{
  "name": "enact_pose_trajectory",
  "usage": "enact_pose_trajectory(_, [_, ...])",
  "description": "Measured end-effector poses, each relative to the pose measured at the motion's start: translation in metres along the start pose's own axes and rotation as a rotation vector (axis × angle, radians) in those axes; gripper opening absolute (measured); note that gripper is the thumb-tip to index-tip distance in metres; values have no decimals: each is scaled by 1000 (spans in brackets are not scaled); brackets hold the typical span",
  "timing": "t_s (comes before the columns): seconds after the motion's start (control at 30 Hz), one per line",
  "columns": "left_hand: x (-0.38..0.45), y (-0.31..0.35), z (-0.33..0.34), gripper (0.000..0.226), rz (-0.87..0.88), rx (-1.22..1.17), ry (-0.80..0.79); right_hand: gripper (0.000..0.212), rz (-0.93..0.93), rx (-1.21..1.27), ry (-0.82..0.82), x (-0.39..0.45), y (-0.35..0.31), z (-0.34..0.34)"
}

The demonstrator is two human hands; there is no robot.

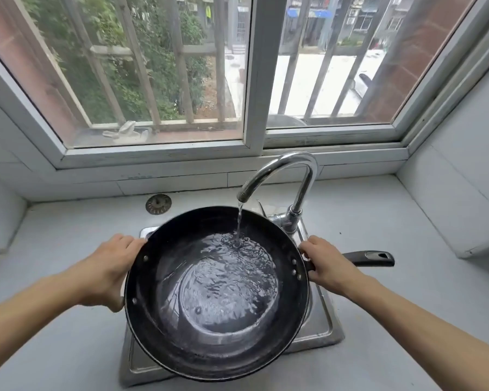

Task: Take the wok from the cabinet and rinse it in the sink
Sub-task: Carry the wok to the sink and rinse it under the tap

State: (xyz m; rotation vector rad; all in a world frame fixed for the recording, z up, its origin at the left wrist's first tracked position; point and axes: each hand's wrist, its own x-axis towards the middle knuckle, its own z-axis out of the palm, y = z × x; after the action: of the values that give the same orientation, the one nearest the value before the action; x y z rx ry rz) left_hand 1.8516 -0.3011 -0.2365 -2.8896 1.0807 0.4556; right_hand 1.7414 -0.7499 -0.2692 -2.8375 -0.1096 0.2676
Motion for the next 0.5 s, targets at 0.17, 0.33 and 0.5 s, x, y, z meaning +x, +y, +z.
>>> enact_pose_trajectory(0.17, [4, 15, 16, 103, 15, -131, -67, 22, 7, -19, -17, -11, 10, -13])
enact_pose_trajectory(0.33, [4, 22, 25, 104, -12, -214, -100, 24, -13, -7, 7, -17, 16, -17])
enact_pose_trajectory(0.5, [0, 24, 27, 101, -68, -326, -150, 27, -73, 0, 44, -20, 17, -11])
